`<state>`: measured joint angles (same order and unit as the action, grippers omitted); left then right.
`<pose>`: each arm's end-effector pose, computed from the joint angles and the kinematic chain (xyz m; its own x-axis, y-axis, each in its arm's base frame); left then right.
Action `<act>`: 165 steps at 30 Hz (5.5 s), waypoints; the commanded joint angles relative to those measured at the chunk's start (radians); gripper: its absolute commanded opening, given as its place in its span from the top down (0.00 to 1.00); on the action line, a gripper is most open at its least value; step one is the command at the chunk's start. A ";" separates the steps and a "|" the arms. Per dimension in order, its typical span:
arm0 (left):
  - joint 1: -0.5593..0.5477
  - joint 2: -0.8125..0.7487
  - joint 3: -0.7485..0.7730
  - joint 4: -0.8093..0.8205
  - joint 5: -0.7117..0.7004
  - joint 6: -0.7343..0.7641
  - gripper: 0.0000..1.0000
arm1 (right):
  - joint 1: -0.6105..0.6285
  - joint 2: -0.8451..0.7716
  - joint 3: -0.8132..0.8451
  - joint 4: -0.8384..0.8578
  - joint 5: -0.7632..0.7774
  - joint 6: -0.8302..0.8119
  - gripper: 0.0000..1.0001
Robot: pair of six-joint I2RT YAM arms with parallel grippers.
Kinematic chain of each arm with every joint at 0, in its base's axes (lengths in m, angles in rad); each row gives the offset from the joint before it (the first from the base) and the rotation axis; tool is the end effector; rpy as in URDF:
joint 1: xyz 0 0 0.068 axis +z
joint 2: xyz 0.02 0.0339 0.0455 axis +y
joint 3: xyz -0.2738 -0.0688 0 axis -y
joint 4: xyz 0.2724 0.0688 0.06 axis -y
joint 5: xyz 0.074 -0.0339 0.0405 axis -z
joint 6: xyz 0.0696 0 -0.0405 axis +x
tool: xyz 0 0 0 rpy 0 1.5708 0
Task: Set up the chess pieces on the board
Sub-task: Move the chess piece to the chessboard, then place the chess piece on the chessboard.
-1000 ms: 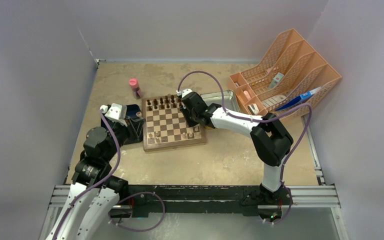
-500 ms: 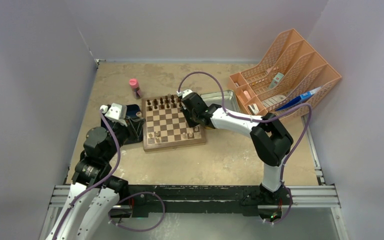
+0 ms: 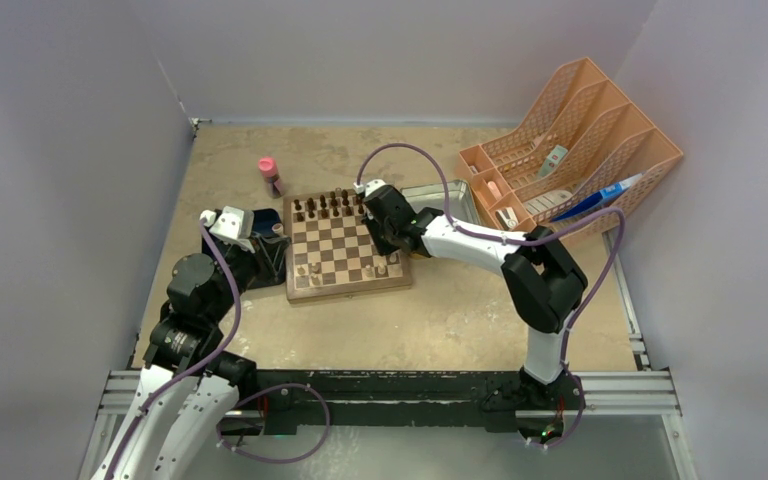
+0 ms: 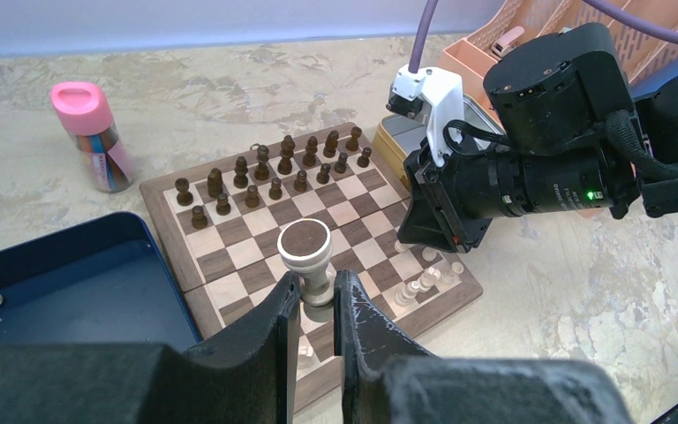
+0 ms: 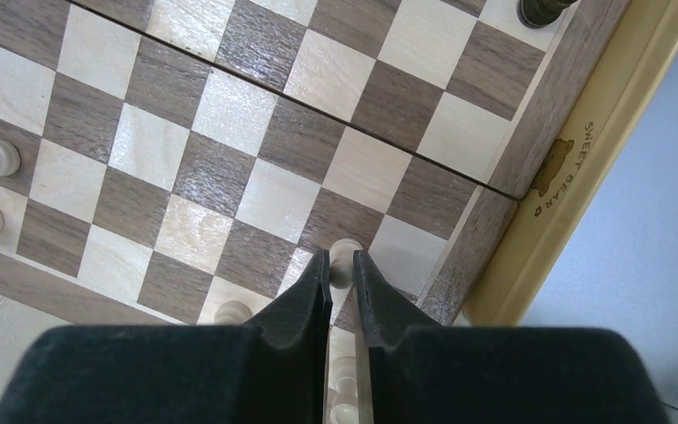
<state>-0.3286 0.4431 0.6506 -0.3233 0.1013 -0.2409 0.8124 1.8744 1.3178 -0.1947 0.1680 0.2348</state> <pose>0.1578 -0.0612 0.3292 -0.2055 -0.1807 -0.9618 0.3780 0.8919 -0.2483 0.3311 0.3325 0.1845 -0.6035 -0.3035 -0.7373 -0.5051 0.8610 0.0590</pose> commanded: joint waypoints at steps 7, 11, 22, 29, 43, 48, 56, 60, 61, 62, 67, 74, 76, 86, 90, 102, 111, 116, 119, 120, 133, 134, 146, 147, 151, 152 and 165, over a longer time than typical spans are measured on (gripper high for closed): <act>-0.003 0.001 0.009 0.035 0.015 0.025 1.00 | 0.023 -0.071 -0.002 -0.045 -0.001 0.000 0.92; -0.002 0.001 0.009 0.035 0.017 0.025 1.00 | 0.030 -0.079 -0.005 -0.048 -0.023 0.000 0.92; -0.003 0.003 0.009 0.035 0.017 0.024 1.00 | 0.042 -0.072 -0.011 -0.069 -0.038 0.004 0.92; -0.003 0.003 0.010 0.035 0.017 0.023 1.00 | 0.042 -0.062 -0.004 -0.066 -0.030 0.007 0.91; -0.003 0.003 0.009 0.035 0.018 0.022 1.00 | 0.042 -0.080 0.017 -0.063 -0.024 0.016 0.73; -0.003 0.009 0.007 0.033 0.020 -0.009 1.00 | 0.042 -0.135 0.009 -0.039 -0.011 0.025 0.71; -0.003 0.040 0.010 0.030 0.056 -0.261 1.00 | 0.048 -0.306 -0.074 0.160 -0.033 -0.007 0.70; -0.003 0.057 0.011 0.026 0.108 -0.521 1.00 | 0.070 -0.435 -0.211 0.404 -0.137 -0.029 0.68; -0.003 0.062 0.008 0.028 0.121 -0.587 1.00 | 0.076 -0.465 -0.251 0.473 -0.161 -0.030 0.67; -0.003 0.070 0.006 0.028 0.133 -0.645 1.00 | 0.083 -0.493 -0.289 0.534 -0.183 -0.030 0.66; -0.003 0.101 0.011 0.019 0.194 -0.872 1.00 | 0.132 -0.614 -0.469 0.855 -0.253 -0.057 0.62; -0.002 0.062 -0.003 0.024 0.216 -1.112 1.00 | 0.318 -0.650 -0.614 1.206 -0.111 -0.340 0.52; -0.003 0.048 -0.007 0.028 0.224 -1.159 1.00 | 0.345 -0.640 -0.617 1.261 -0.089 -0.360 0.52; -0.003 0.045 -0.015 0.048 0.291 -1.265 1.00 | 0.407 -0.518 -0.560 1.395 -0.040 -0.368 0.53; -0.002 0.038 0.003 0.040 0.292 -1.269 1.00 | 0.431 -0.476 -0.551 1.418 0.029 -0.401 0.55; -0.002 0.037 -0.002 0.063 0.319 -1.286 1.00 | 0.458 -0.420 -0.524 1.467 0.077 -0.393 0.74; -0.003 0.050 0.010 0.045 0.313 -1.206 0.76 | 0.460 -0.441 -0.544 1.490 0.154 -0.348 0.92; -0.002 0.072 0.040 -0.058 0.214 -1.035 0.51 | 0.459 -0.463 -0.529 1.338 0.196 -0.270 0.94; -0.002 0.095 0.066 -0.100 0.141 -0.881 0.43 | 0.459 -0.470 -0.537 1.284 0.224 -0.252 0.94; -0.002 0.100 0.072 -0.111 0.112 -0.839 0.41 | 0.458 -0.471 -0.529 1.250 0.231 -0.243 0.94; -0.003 0.039 0.092 -0.035 0.128 -0.247 0.33 | 0.409 -0.469 -0.385 0.750 0.215 -0.080 0.97; -0.003 0.030 0.091 -0.033 0.139 -0.196 0.32 | 0.406 -0.464 -0.368 0.699 0.218 -0.061 0.97; -0.003 -0.060 0.059 -0.023 0.241 0.084 0.27 | 0.319 -0.276 -0.104 0.139 0.078 0.115 0.98; -0.003 -0.066 0.066 -0.027 0.249 0.095 0.27 | 0.309 -0.255 -0.081 0.106 0.051 0.119 0.98; -0.003 -0.084 0.100 -0.040 0.284 0.149 0.26 | 0.287 -0.160 0.030 -0.035 -0.001 0.107 0.97; -0.001 -0.090 0.105 -0.041 0.266 0.159 0.25 | 0.282 -0.141 0.054 -0.068 0.001 0.100 0.96; -0.001 -0.125 0.098 -0.063 0.154 0.207 0.23 | 0.250 0.036 0.211 -0.190 -0.031 0.075 0.92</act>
<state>-0.3286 0.3225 0.7177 -0.4122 0.2749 -0.0624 1.0695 1.8851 1.4540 -0.3332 0.1547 0.3206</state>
